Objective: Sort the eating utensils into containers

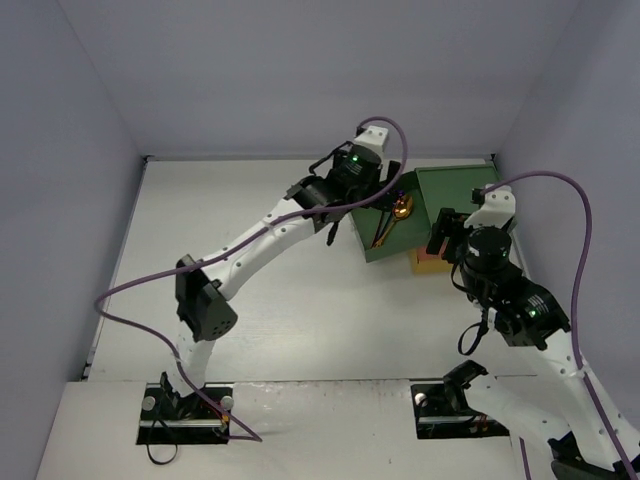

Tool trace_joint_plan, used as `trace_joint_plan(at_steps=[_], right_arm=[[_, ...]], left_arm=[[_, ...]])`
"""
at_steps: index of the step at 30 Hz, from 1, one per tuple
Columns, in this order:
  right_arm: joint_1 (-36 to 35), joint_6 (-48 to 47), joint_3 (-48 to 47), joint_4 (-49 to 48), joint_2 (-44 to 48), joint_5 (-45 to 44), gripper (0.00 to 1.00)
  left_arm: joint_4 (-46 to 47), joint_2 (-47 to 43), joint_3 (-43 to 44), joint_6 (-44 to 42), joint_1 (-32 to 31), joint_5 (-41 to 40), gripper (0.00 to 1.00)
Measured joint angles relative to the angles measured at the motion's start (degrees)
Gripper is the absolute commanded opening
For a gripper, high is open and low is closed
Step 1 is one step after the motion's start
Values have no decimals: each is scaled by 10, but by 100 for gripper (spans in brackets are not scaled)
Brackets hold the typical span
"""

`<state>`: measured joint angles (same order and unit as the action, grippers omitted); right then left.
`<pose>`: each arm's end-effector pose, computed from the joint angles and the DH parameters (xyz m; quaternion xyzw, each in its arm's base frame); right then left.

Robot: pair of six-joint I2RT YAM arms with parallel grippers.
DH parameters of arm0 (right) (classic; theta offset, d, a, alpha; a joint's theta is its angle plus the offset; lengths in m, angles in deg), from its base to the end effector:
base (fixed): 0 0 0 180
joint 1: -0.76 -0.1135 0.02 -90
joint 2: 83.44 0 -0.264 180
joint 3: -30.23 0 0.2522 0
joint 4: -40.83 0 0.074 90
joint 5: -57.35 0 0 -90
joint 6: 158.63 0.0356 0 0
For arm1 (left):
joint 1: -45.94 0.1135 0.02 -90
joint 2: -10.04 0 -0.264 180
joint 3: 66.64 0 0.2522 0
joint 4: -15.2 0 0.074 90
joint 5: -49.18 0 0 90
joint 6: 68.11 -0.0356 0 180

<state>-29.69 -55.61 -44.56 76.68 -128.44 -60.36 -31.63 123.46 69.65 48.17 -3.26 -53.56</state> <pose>0.1438 0.0654 0.4143 0.0489 0.7378 0.0751 0.6691 0.3043 -0.3406 0.4096 0.1063 0.8287 -0.2579 0.4852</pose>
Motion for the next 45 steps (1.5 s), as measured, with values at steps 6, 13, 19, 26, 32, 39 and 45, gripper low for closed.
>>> trace_joint_plan(at_steps=[6,13,19,26,32,39,45], right_arm=[[8,0,-3,1,-22,2,67],[8,0,-3,1,-3,2,67],[9,0,-3,1,6,1,67],[9,0,-3,1,10,-1,68],[10,0,-3,0,6,-5,68],[16,0,-15,1,-16,-18,68],[42,1,-40,1,-67,-37,68]], left_arm=[[-28,-46,-43,80,51,-3,82],[-58,35,-45,122,74,29,76],[-72,81,-45,140,74,67,51],[-78,86,-13,147,72,84,2],[-91,110,60,125,73,59,0],[-109,150,116,102,61,76,0],[-110,151,112,145,58,62,0]])
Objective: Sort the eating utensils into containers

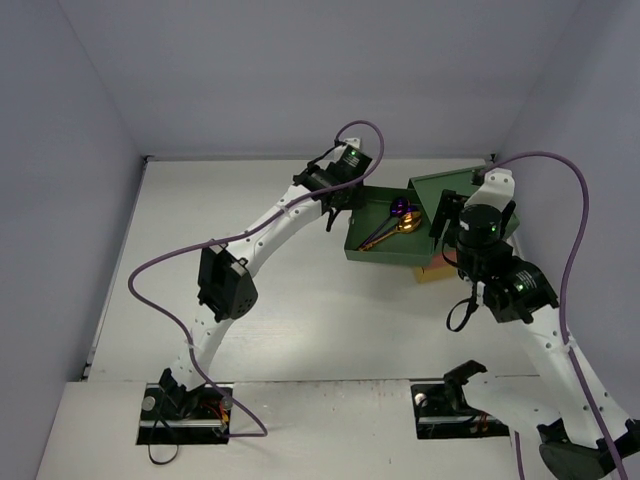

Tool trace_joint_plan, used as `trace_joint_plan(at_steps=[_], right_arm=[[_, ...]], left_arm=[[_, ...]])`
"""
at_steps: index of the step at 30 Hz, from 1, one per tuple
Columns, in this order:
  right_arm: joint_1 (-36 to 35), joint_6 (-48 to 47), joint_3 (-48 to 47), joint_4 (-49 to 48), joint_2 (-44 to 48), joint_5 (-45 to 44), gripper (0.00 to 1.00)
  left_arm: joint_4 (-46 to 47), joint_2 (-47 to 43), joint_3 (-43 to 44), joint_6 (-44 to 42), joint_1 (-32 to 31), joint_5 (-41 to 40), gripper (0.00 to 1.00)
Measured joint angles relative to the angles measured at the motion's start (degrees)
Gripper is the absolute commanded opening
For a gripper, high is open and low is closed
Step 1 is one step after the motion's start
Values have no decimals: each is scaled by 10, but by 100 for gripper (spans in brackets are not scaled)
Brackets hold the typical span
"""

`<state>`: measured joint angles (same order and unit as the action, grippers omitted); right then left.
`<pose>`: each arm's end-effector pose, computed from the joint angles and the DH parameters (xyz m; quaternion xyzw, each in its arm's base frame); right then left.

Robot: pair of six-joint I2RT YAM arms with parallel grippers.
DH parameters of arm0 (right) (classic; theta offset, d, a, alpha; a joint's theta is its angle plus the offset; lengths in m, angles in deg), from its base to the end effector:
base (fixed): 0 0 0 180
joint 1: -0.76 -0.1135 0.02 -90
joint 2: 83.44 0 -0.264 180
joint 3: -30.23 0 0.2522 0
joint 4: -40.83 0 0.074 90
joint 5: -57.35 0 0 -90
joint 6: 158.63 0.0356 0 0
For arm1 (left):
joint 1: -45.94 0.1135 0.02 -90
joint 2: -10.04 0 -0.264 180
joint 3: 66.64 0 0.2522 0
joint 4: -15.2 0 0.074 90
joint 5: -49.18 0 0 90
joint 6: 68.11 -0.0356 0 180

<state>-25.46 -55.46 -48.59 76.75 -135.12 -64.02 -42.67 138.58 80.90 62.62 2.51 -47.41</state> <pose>0.1732 0.0646 0.4197 0.0918 0.7462 0.0180 0.6592 0.3718 -0.3463 0.3335 -0.0036 0.9009 -0.2502 0.3545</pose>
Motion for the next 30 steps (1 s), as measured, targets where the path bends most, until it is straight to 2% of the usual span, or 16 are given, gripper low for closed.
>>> trace_joint_plan(at_steps=[9,13,17,23,25,30], right_arm=[[109,9,-30,1,-80,39,68],[180,11,-63,0,-109,82,69],[293,20,-93,-10,-162,162,79],[455,36,-116,-13,-257,369,87],[485,36,-116,-11,-278,415,88],[509,35,-118,-10,-295,491,91]], left_arm=[[-5,-9,-13,45,-13,-62,0],[-8,-12,-15,54,-16,-72,0],[-8,-14,-29,65,-16,-75,0],[-7,-18,-36,78,-16,-81,0],[-7,-20,-37,80,-16,-82,0],[-9,-22,-37,82,-16,-88,0]])
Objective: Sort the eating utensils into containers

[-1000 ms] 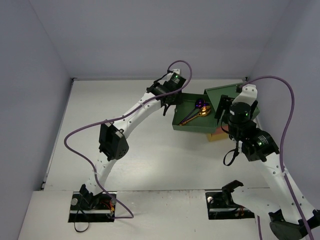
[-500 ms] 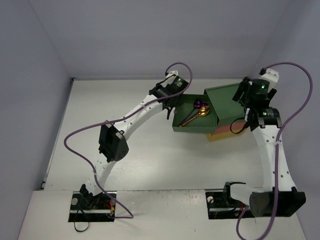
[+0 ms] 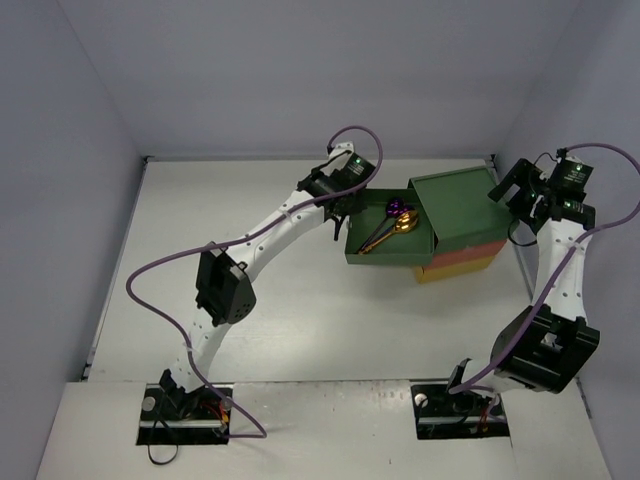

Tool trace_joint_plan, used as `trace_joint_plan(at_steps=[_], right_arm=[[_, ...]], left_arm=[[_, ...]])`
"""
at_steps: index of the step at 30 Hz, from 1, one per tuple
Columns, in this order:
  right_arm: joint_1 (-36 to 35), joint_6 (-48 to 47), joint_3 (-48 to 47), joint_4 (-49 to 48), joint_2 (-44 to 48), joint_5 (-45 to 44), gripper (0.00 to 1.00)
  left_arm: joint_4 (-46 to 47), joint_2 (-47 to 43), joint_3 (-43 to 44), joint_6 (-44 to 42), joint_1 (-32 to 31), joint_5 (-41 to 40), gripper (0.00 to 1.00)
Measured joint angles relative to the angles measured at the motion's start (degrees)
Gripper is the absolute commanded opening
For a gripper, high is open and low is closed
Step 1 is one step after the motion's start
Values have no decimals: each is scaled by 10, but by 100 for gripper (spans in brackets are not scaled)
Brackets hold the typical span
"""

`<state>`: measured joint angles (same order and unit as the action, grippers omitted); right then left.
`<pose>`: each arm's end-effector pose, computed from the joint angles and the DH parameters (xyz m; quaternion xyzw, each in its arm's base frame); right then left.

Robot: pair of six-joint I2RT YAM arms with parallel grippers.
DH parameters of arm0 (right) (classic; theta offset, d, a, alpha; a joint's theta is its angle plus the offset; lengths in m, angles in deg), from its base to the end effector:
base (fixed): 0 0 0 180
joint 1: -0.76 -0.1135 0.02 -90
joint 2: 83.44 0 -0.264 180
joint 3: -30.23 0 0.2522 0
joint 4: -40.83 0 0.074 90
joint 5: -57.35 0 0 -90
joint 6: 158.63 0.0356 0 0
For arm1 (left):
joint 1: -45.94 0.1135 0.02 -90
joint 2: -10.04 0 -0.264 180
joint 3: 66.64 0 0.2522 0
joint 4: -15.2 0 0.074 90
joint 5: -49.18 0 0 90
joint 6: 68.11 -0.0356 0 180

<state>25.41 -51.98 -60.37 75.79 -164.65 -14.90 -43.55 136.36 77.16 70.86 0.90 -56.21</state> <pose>0.3007 -0.1260 0.3690 0.2178 0.8112 0.0935 0.5345 0.3588 -0.3459 0.3305 -0.0862 0.9003 -0.2158 0.3680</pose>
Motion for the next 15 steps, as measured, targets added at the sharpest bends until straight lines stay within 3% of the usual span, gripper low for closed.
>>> trace_joint_plan(at_steps=[7,15], right_arm=[[13,-2,-8,-5,-31,80,90],[15,-1,-2,-17,-37,102,87]], left_arm=[[-2,0,-2,9,0,-12,0],[-2,0,-3,15,6,-26,0]])
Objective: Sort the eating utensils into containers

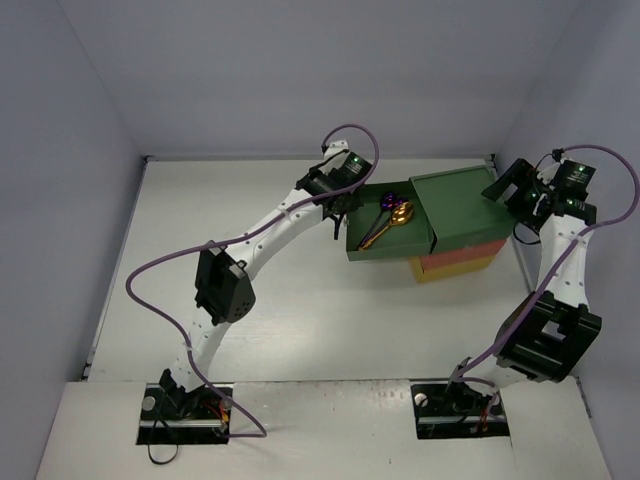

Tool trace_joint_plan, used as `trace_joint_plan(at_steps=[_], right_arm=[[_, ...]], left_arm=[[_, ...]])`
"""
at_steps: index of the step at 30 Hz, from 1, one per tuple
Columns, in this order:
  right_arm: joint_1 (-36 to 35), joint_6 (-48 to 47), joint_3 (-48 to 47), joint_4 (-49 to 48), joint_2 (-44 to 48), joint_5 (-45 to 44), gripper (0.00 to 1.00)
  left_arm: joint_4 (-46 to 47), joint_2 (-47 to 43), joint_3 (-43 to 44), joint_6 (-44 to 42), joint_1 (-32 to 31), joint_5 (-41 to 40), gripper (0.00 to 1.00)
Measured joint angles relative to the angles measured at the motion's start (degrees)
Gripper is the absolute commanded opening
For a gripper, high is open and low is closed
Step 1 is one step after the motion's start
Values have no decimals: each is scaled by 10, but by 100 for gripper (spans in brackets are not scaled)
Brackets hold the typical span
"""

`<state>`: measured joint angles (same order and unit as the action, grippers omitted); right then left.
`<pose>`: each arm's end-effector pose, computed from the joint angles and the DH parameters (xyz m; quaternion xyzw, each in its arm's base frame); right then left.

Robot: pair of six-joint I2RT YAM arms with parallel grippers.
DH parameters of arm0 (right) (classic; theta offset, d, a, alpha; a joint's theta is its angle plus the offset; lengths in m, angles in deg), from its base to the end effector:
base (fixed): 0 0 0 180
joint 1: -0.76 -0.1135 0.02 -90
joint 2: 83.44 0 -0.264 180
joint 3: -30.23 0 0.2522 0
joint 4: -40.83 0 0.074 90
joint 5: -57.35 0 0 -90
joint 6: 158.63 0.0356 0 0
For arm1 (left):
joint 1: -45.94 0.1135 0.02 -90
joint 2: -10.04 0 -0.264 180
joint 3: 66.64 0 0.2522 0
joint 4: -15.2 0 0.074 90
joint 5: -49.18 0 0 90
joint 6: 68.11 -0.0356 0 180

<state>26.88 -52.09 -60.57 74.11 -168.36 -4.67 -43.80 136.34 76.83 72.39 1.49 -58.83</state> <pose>0.3136 -0.1352 0.3538 0.1846 0.8180 0.1638 0.5196 0.3629 -0.3406 0.3288 -0.1114 0.8971 -0.2005 0.3777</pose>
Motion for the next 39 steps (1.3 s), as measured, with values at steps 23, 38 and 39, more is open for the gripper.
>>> trace_joint_plan(at_steps=[23,38,39], right_arm=[[-37,32,50,-10,60,-1,82],[-95,29,70,-18,84,-31,82],[-97,29,71,-18,86,-33,82]], left_arm=[[-55,0,59,-9,-8,-27,0],[-67,84,178,-35,-12,9,3],[-67,86,182,-36,-12,14,5]])
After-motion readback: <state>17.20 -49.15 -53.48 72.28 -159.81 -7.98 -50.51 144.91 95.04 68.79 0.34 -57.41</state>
